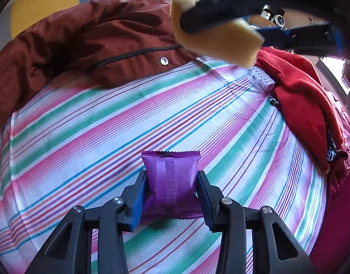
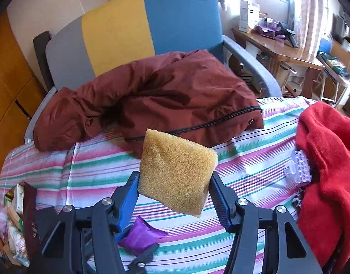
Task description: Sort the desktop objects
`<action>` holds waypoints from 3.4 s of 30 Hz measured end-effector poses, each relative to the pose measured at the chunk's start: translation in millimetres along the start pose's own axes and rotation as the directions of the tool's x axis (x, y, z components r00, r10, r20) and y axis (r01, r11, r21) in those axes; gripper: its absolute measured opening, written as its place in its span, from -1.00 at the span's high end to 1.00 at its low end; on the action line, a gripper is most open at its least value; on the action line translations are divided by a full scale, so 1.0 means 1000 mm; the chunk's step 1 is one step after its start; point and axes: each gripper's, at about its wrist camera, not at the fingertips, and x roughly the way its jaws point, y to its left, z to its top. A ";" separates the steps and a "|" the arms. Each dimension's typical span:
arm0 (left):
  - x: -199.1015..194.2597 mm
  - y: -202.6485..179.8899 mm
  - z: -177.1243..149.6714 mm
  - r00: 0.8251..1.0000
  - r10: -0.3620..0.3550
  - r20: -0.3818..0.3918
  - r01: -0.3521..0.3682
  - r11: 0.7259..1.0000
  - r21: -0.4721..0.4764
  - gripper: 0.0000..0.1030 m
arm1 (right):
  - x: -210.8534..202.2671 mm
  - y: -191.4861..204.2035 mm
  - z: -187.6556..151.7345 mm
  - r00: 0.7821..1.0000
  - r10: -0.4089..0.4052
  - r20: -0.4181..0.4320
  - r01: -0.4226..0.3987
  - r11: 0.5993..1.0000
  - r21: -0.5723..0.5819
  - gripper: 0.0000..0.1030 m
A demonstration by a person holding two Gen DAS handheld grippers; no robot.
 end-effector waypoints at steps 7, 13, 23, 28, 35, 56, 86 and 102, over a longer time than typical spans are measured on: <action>-0.051 0.038 -0.027 0.998 0.037 0.055 -0.032 0.995 -0.094 0.18 | 0.025 0.038 -0.019 0.995 0.068 -0.076 -0.077 0.988 -0.132 -0.17; -0.105 0.063 -0.056 0.989 0.101 0.108 -0.083 0.984 -0.160 0.18 | 0.026 0.072 -0.034 0.987 0.129 -0.091 -0.147 0.963 -0.228 -0.17; -0.214 0.098 -0.115 0.953 0.193 0.235 -0.128 0.955 -0.266 0.18 | 0.013 0.141 -0.057 0.978 0.168 -0.121 -0.198 0.928 -0.317 -0.16; -0.256 0.116 -0.143 0.927 0.248 0.281 -0.157 0.938 -0.308 0.18 | -0.015 0.186 -0.067 0.969 0.227 -0.102 -0.249 0.903 -0.350 -0.16; -0.304 0.158 -0.202 0.874 0.388 0.292 -0.249 0.875 -0.416 0.18 | -0.050 0.266 -0.090 0.936 0.341 -0.082 -0.343 0.842 -0.417 -0.16; -0.322 0.219 -0.287 0.791 0.569 0.226 -0.363 0.733 -0.576 0.17 | -0.046 0.450 -0.128 0.891 0.425 -0.162 -0.444 0.737 -0.510 -0.18; -0.294 0.236 -0.293 0.822 0.547 0.159 -0.350 0.705 -0.617 -0.06 | -0.012 0.460 -0.137 0.889 0.399 -0.224 -0.457 0.758 -0.465 -0.42; -0.317 0.227 -0.288 0.781 0.598 0.181 -0.371 0.677 -0.636 -0.50 | -0.043 0.429 -0.144 0.894 0.422 -0.153 -0.444 0.782 -0.437 -0.49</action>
